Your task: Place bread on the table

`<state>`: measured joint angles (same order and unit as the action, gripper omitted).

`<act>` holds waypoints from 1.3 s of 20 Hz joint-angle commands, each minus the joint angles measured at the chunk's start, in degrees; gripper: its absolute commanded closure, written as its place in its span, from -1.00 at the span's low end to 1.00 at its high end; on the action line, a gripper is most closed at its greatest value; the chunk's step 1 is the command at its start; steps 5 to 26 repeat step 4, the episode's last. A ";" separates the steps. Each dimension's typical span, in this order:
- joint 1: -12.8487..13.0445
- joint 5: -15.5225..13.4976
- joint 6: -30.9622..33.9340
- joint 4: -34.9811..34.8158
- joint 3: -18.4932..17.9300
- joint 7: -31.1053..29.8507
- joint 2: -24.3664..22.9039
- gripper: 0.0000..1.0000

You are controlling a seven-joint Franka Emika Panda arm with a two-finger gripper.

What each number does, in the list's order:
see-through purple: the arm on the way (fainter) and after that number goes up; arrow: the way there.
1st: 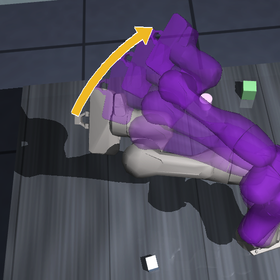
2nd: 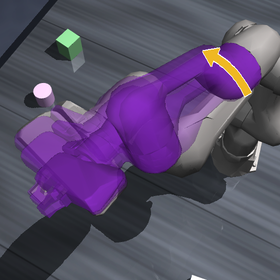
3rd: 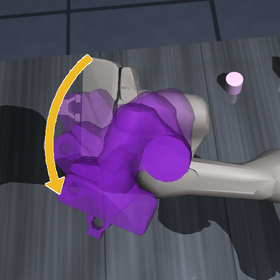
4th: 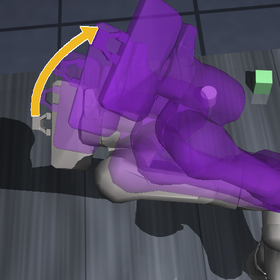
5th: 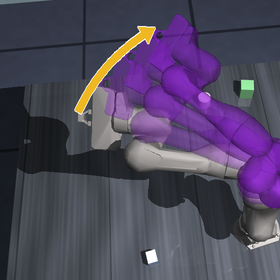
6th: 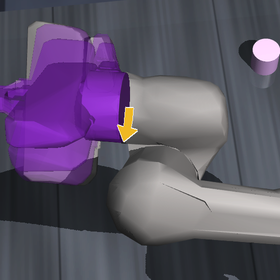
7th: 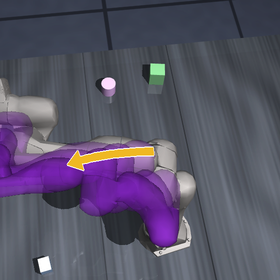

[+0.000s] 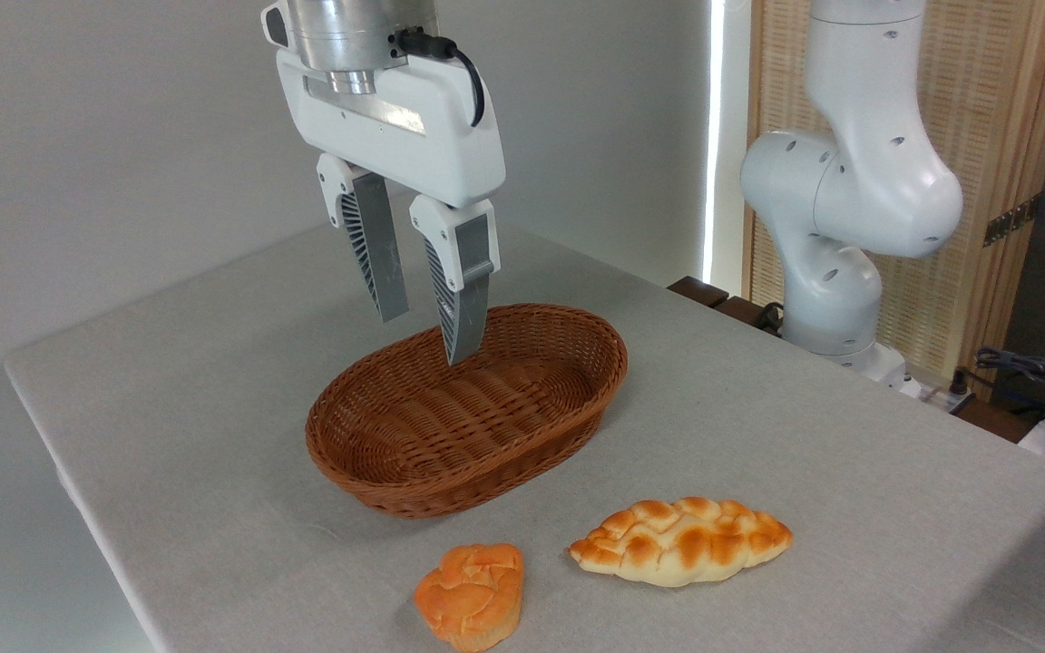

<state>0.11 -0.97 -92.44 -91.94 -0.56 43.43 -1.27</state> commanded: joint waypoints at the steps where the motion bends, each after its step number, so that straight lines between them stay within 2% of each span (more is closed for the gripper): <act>1: -0.20 0.62 1.74 1.68 0.12 -0.63 0.74 -1.00; 26: -0.20 0.62 1.83 1.76 -0.23 -0.10 0.66 -1.00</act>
